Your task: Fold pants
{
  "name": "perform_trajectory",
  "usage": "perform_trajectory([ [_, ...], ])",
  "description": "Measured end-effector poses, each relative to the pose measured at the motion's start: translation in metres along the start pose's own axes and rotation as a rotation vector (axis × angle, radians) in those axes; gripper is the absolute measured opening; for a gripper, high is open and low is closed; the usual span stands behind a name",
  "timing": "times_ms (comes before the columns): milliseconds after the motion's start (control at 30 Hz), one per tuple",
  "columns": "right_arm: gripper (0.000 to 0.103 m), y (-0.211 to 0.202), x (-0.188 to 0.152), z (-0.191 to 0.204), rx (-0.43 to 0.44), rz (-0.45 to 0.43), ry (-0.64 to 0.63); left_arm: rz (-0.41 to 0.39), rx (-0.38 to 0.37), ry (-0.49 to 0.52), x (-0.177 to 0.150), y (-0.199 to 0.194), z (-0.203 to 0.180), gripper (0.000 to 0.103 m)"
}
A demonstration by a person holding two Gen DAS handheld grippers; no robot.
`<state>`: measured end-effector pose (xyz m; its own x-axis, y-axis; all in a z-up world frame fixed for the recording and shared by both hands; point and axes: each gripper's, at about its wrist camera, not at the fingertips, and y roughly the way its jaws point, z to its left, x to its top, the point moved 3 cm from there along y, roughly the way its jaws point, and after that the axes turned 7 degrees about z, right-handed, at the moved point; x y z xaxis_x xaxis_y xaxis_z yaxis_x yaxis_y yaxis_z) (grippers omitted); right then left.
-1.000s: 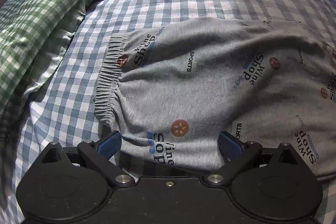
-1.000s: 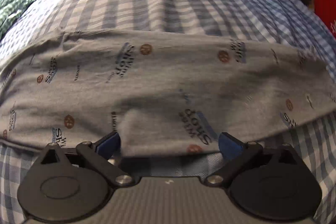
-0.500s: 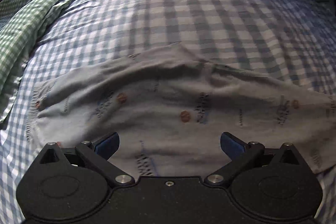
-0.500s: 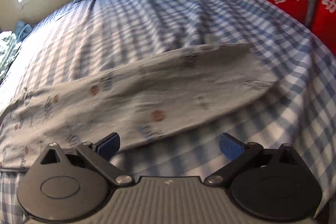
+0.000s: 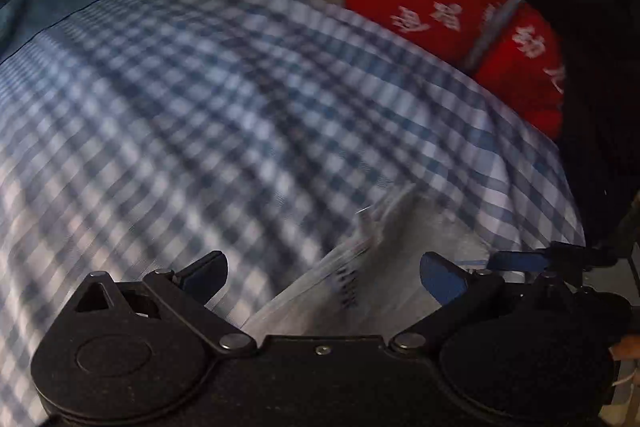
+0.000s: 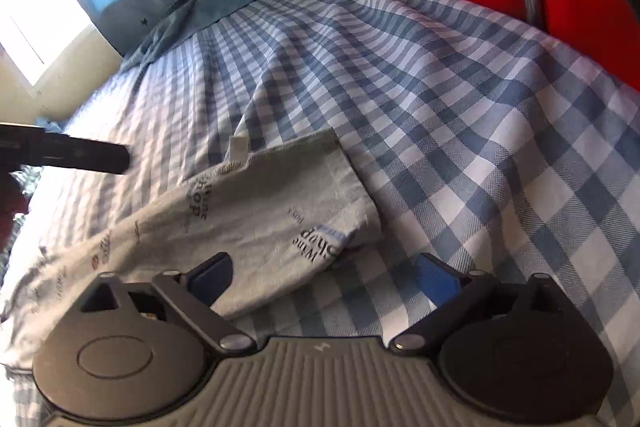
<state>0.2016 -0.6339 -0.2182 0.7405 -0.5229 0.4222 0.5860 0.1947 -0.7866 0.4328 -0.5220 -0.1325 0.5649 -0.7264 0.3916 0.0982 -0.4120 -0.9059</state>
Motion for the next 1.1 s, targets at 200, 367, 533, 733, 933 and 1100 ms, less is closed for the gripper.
perform_trajectory([
  [200,0.069,0.000,-0.007,-0.010,0.062,-0.022,0.079,0.094,0.049,0.175,0.044,0.061,-0.036,0.102],
  [367,0.066,-0.001,-0.011,-0.015,0.118,-0.029,0.152,0.174,0.091,0.236,0.049,0.083,-0.035,0.099],
  [533,0.064,0.008,-0.002,-0.020,0.125,-0.053,0.203,0.207,0.106,0.231,0.049,0.092,-0.030,0.100],
  [733,0.041,0.011,0.001,-0.021,0.068,-0.077,0.232,0.219,0.103,0.178,0.055,0.096,-0.027,0.098],
  [933,0.014,0.006,0.000,-0.014,0.014,-0.107,0.190,0.190,0.076,0.040,0.063,0.077,-0.016,0.077],
  [1100,0.011,-0.007,0.001,0.021,-0.089,-0.155,-0.031,0.228,0.030,-0.151,0.065,0.056,-0.002,0.063],
])
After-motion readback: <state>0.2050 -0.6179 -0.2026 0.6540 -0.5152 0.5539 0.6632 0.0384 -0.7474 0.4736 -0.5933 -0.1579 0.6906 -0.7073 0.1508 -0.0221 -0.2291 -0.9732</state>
